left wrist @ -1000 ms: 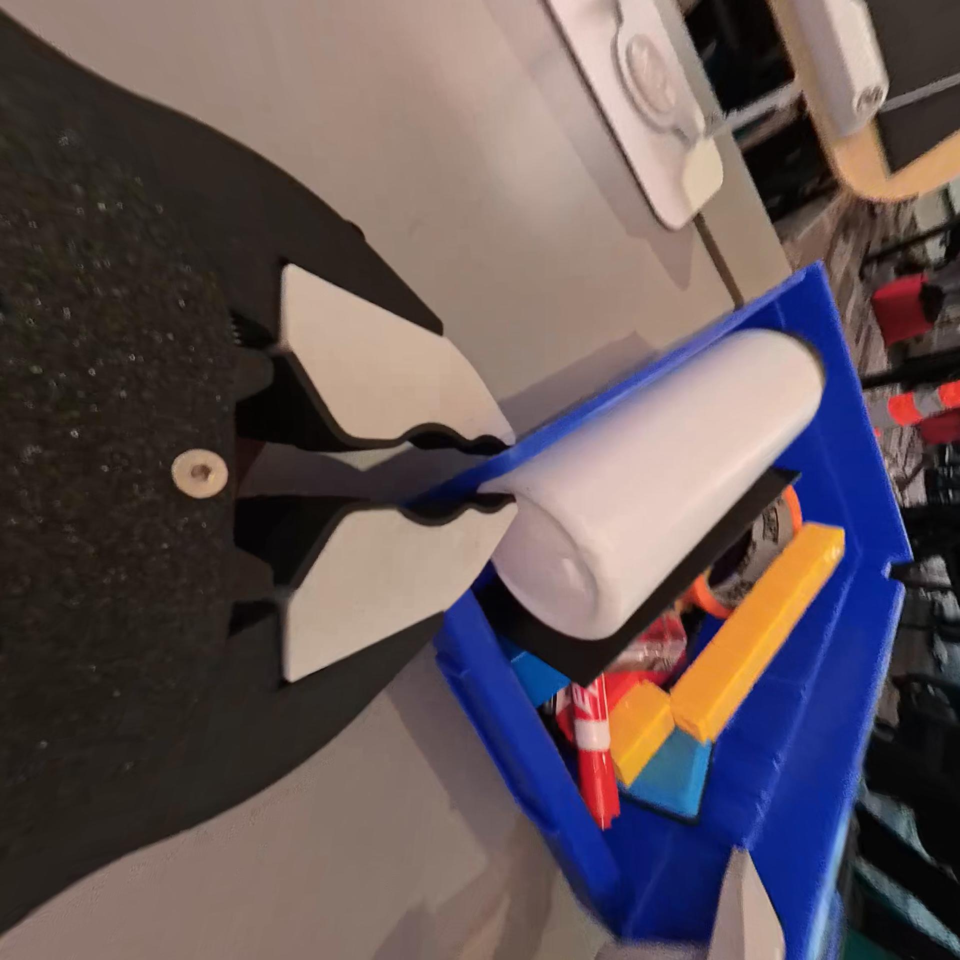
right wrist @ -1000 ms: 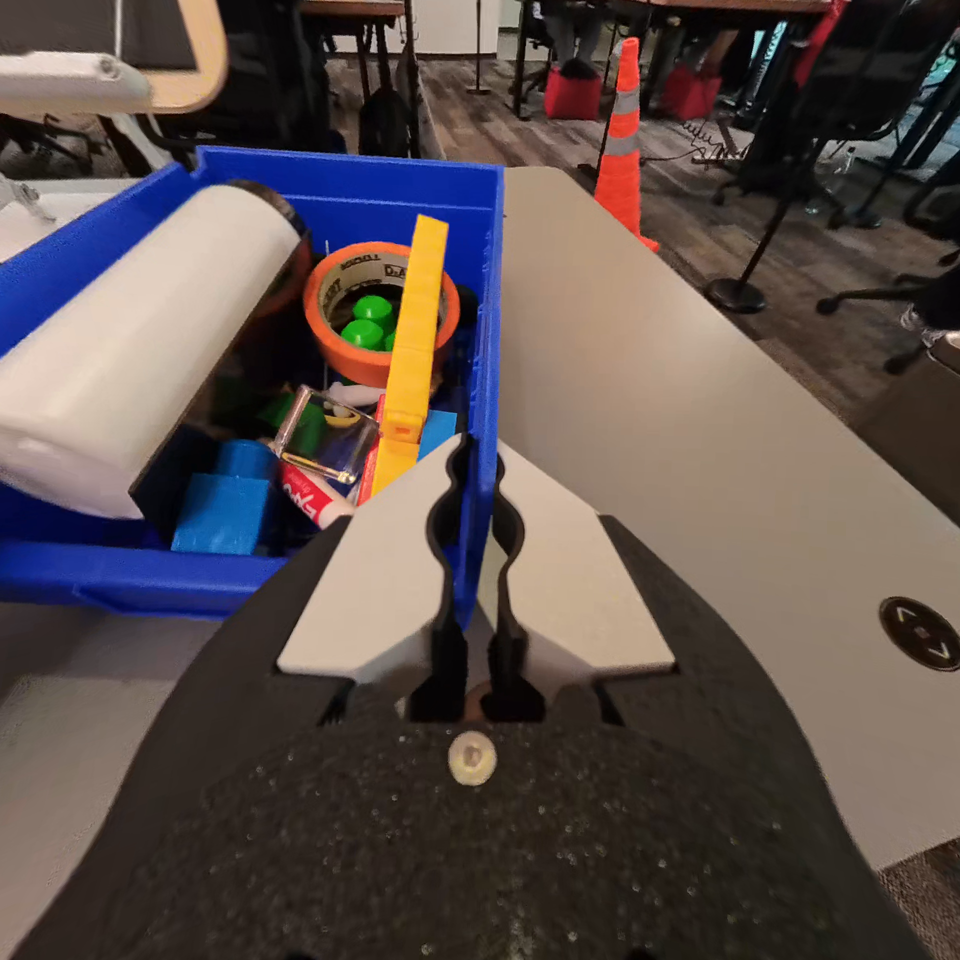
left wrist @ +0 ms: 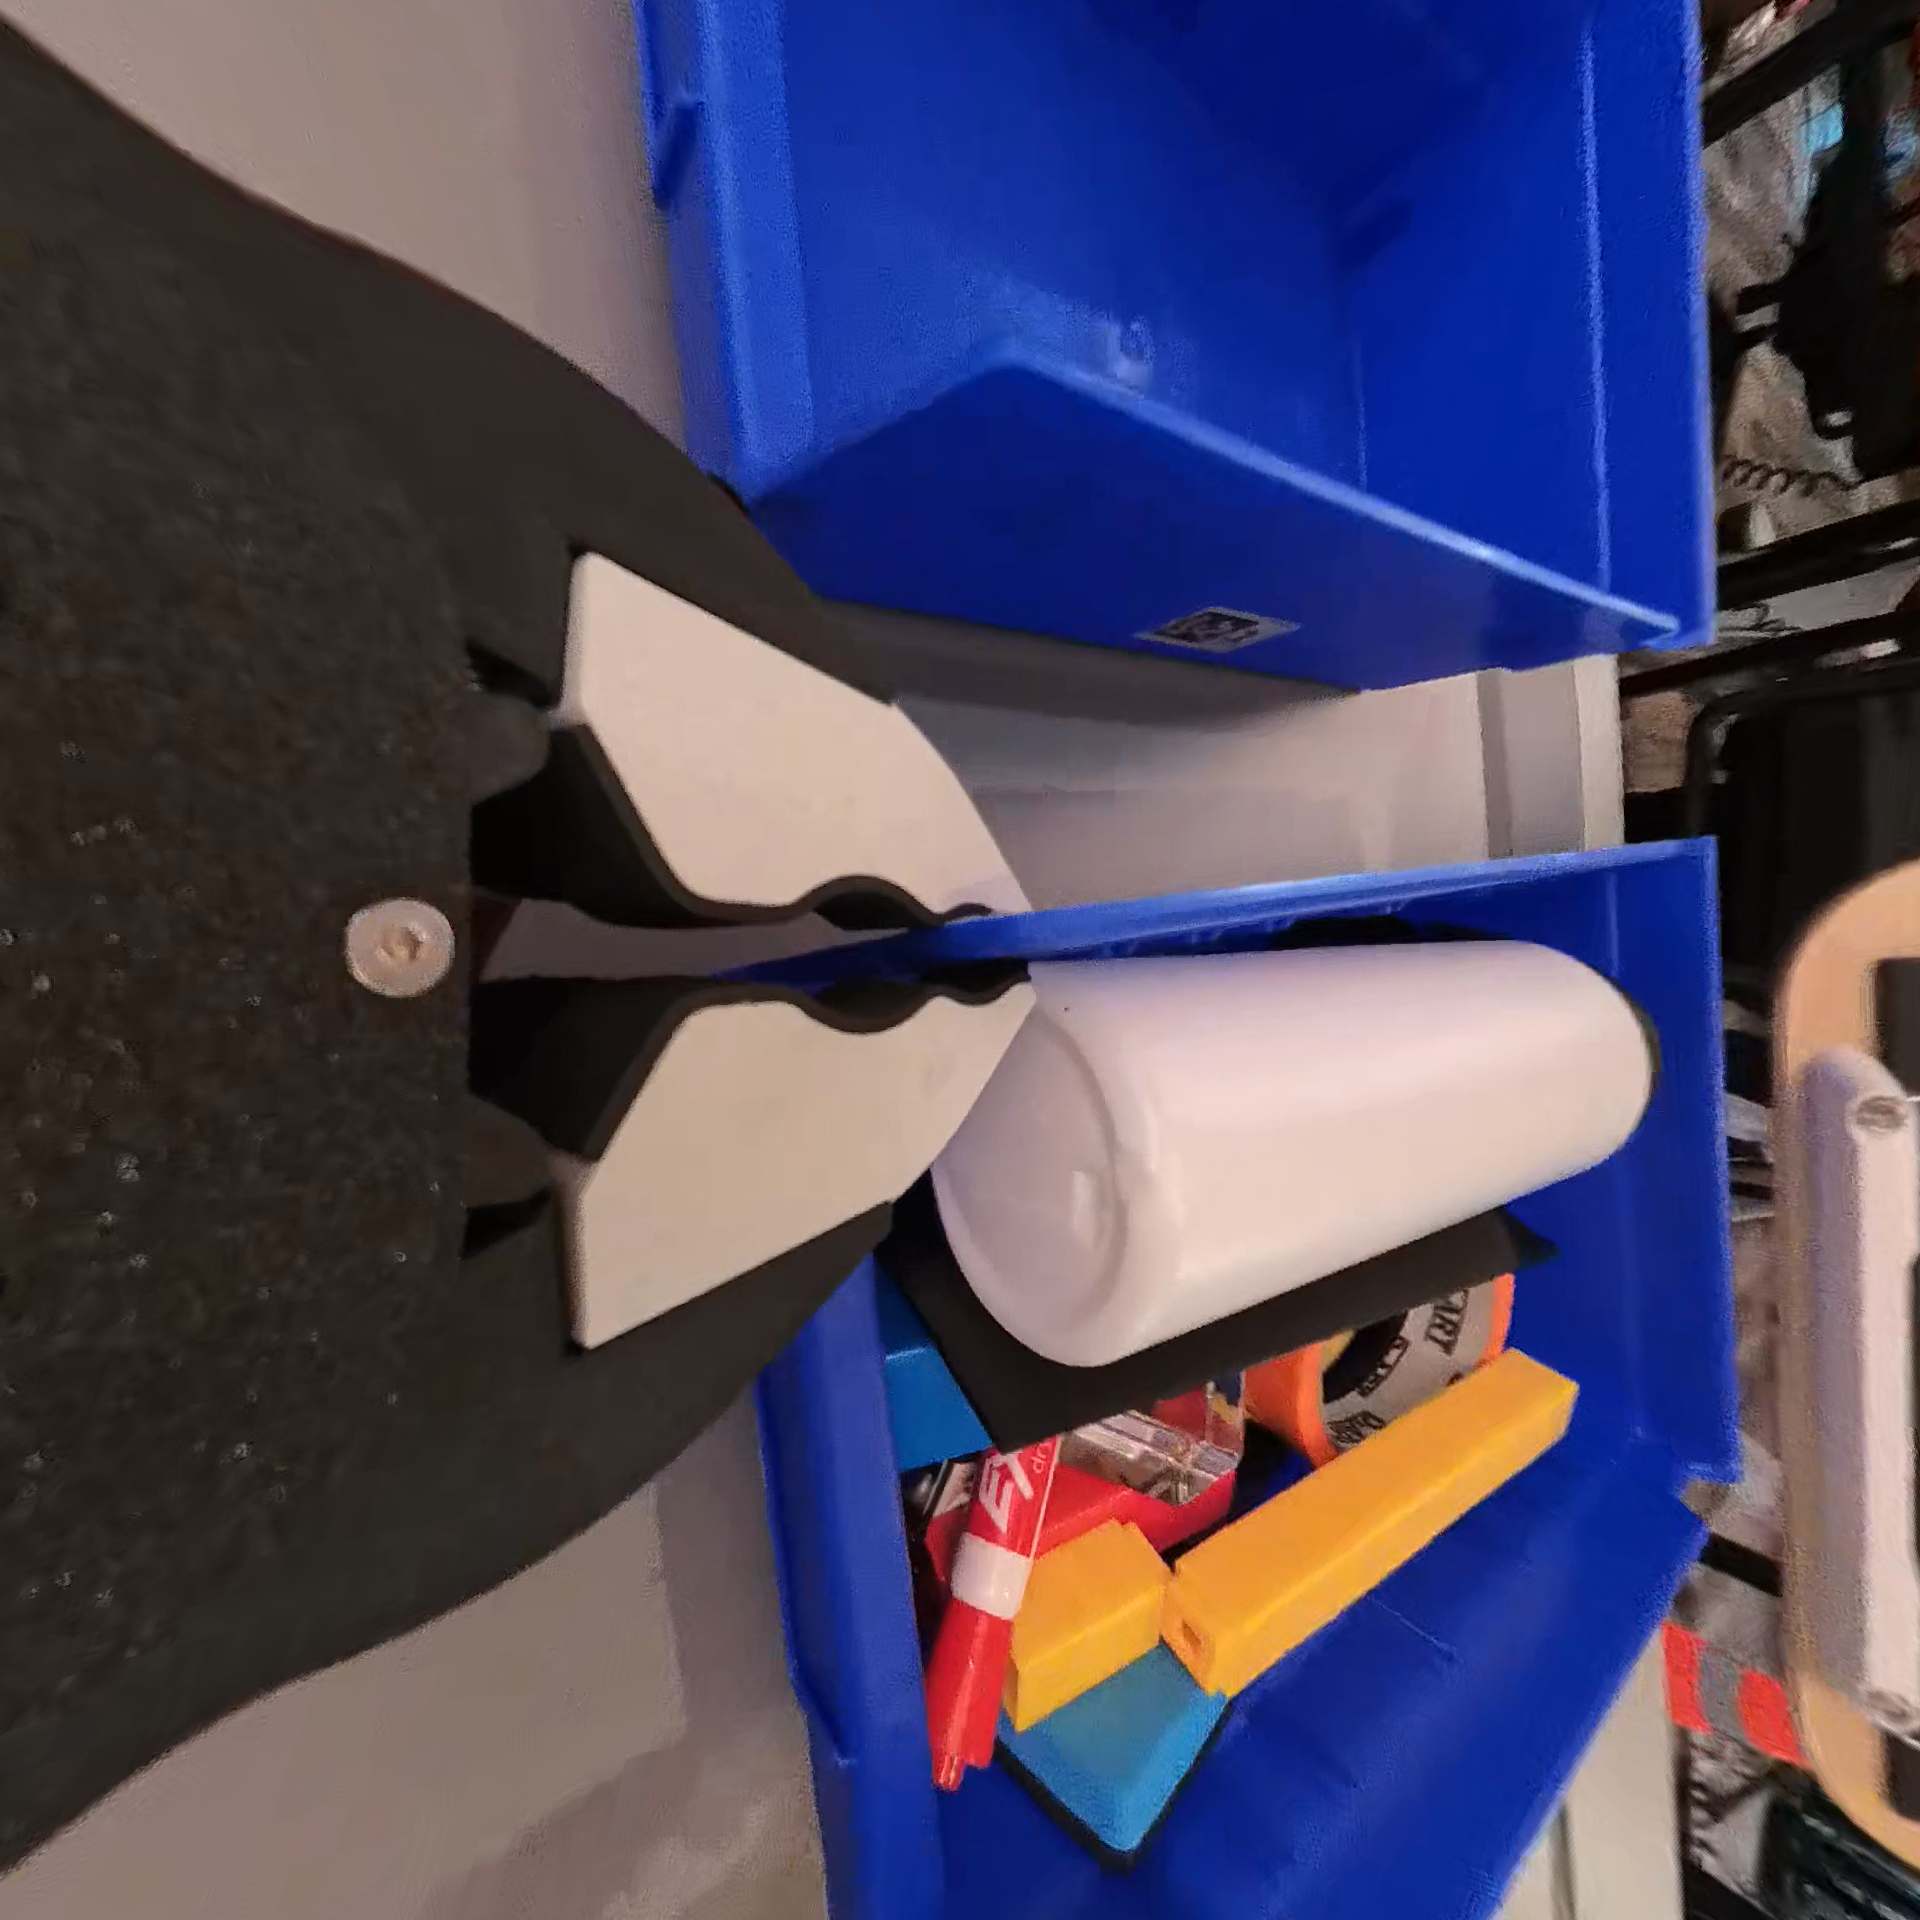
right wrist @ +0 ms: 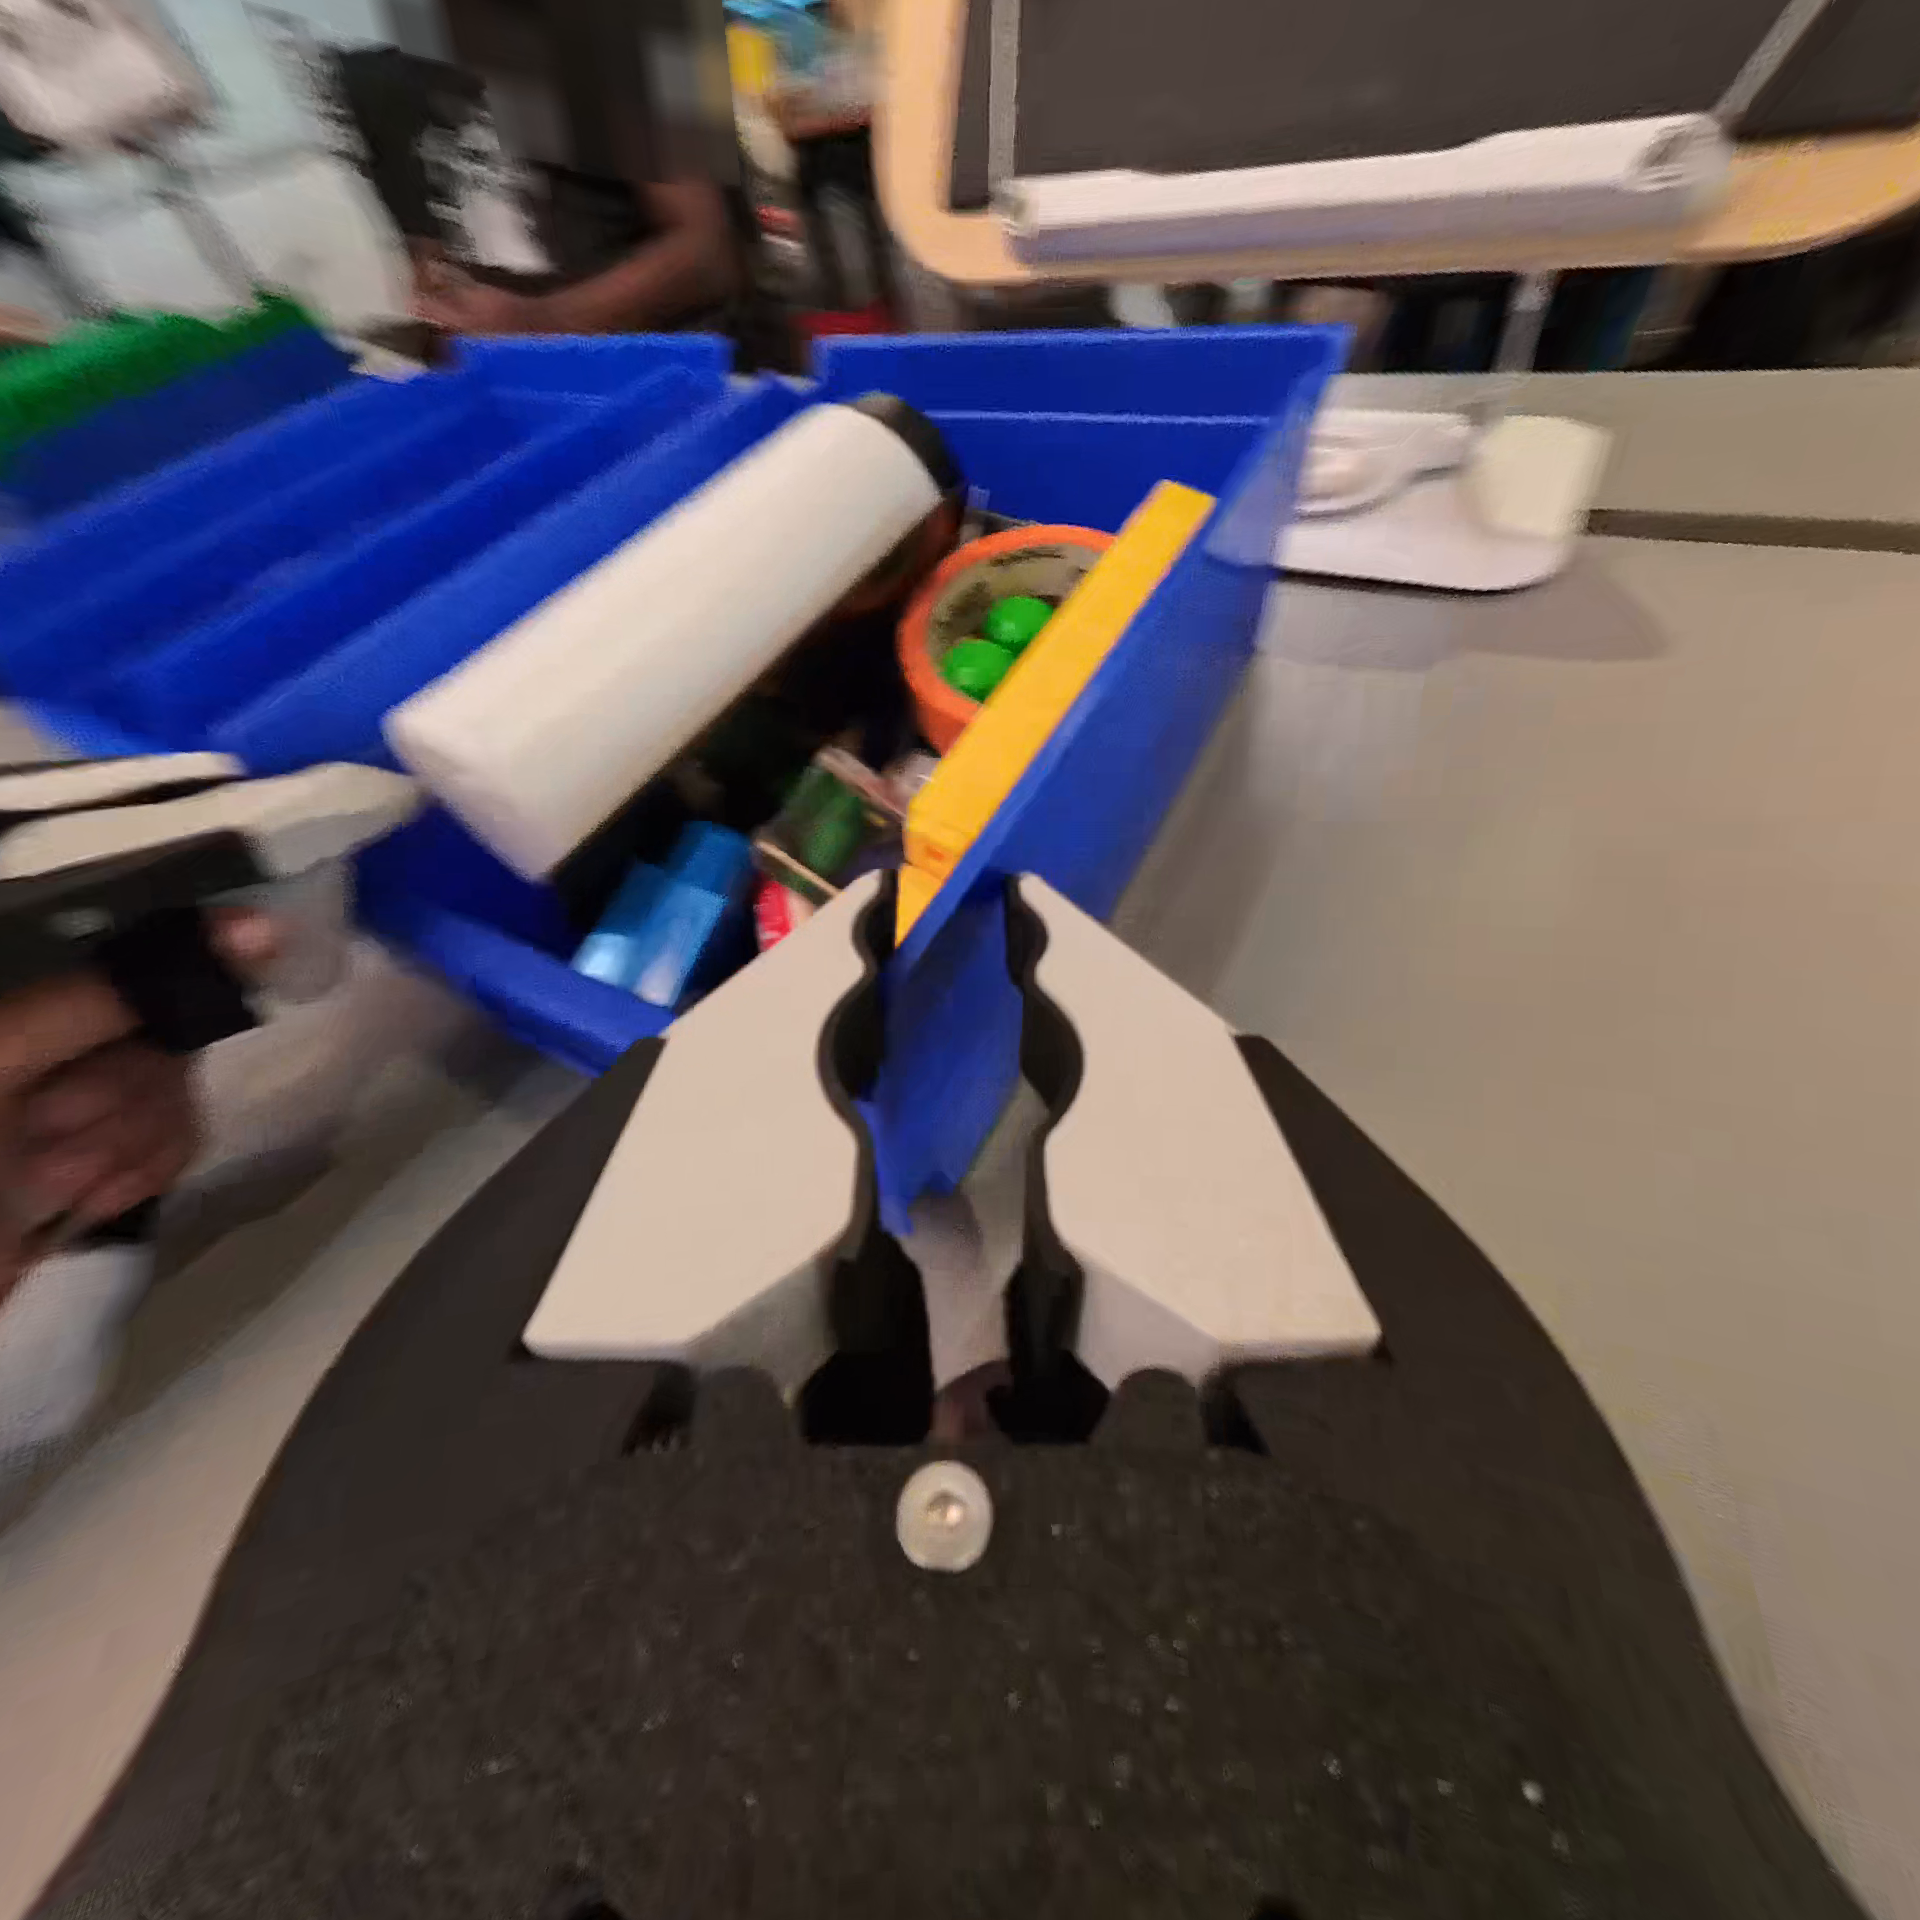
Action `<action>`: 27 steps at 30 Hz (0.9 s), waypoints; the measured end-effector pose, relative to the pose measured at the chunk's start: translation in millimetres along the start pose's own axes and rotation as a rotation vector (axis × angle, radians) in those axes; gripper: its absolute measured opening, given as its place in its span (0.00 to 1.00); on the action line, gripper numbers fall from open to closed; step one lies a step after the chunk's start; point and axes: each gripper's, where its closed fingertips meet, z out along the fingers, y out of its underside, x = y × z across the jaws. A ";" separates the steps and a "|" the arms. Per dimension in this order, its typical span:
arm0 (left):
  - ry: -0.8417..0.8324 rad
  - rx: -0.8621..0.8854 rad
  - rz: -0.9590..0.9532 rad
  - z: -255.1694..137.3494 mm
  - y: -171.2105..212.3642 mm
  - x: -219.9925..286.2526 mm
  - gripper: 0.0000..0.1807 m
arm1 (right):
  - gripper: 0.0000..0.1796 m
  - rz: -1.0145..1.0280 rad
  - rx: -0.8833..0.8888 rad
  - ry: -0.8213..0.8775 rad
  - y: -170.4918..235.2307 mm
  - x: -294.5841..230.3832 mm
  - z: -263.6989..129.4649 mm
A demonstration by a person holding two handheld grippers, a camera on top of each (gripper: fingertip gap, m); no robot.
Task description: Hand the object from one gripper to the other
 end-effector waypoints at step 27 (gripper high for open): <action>-0.118 0.075 -0.066 -27.5 -1.1 -278.8 0.02 | 0.15 0.555 0.089 -0.494 -29.2 20.5 -26.0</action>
